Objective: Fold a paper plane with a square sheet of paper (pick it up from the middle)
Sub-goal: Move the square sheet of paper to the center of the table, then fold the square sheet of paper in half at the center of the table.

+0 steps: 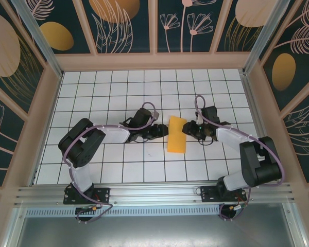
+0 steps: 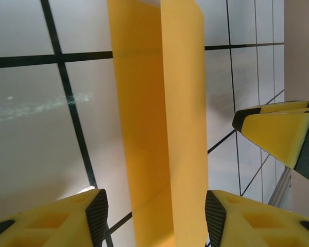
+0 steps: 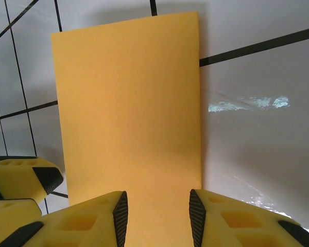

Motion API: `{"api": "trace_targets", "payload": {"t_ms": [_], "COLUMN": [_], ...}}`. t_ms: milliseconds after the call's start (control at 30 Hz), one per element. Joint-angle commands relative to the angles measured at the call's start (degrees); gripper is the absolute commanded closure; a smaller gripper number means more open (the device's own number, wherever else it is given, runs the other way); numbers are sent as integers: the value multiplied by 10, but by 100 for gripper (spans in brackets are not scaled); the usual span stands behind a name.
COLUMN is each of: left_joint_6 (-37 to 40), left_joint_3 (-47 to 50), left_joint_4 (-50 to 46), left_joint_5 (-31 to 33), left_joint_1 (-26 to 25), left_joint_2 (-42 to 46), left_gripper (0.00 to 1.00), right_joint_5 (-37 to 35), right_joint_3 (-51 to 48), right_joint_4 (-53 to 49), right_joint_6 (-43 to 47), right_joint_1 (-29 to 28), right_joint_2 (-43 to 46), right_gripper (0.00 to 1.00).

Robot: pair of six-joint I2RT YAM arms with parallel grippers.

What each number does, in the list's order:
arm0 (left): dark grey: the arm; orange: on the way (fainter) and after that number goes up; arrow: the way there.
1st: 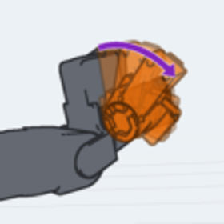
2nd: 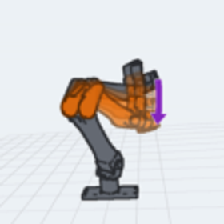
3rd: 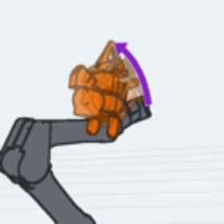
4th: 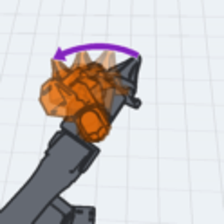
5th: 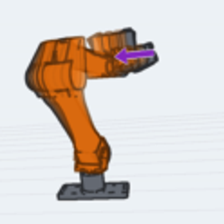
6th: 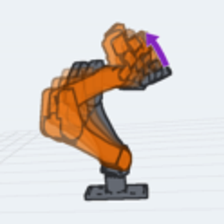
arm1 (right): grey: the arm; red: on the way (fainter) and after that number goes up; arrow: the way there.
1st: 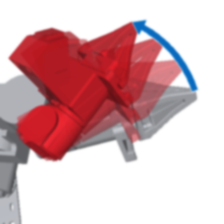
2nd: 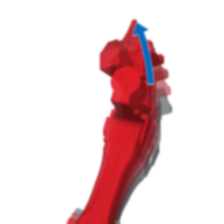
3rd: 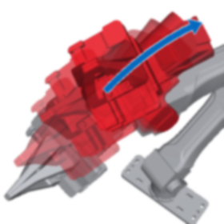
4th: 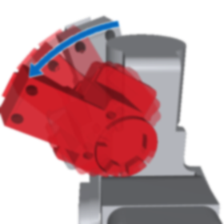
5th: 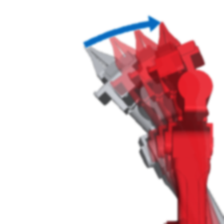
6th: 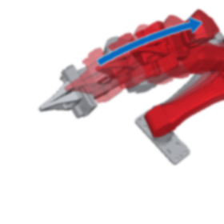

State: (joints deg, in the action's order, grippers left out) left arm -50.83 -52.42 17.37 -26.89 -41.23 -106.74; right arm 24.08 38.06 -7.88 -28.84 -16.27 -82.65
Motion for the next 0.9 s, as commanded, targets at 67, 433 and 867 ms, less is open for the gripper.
{"api": "trace_targets", "payload": {"t_ms": [67, 433, 867], "left_joint_6": [-25, -25, 47], "left_joint_3": [-24, -90, -114], "left_joint_4": [46, 33, -80], "left_joint_5": [-51, -78, 11], "left_joint_1": [0, -12, -15], "left_joint_2": [-24, -84, -98], "left_gripper": [46, 56, 81], "right_joint_5": [-3, -13, 111], "right_joint_3": [-16, -36, -52], "right_joint_4": [10, 21, 112], "right_joint_6": [0, -9, -29], "right_joint_1": [1, 7, 46], "right_joint_2": [5, 19, 9], "right_gripper": [60, 64, 81]}}
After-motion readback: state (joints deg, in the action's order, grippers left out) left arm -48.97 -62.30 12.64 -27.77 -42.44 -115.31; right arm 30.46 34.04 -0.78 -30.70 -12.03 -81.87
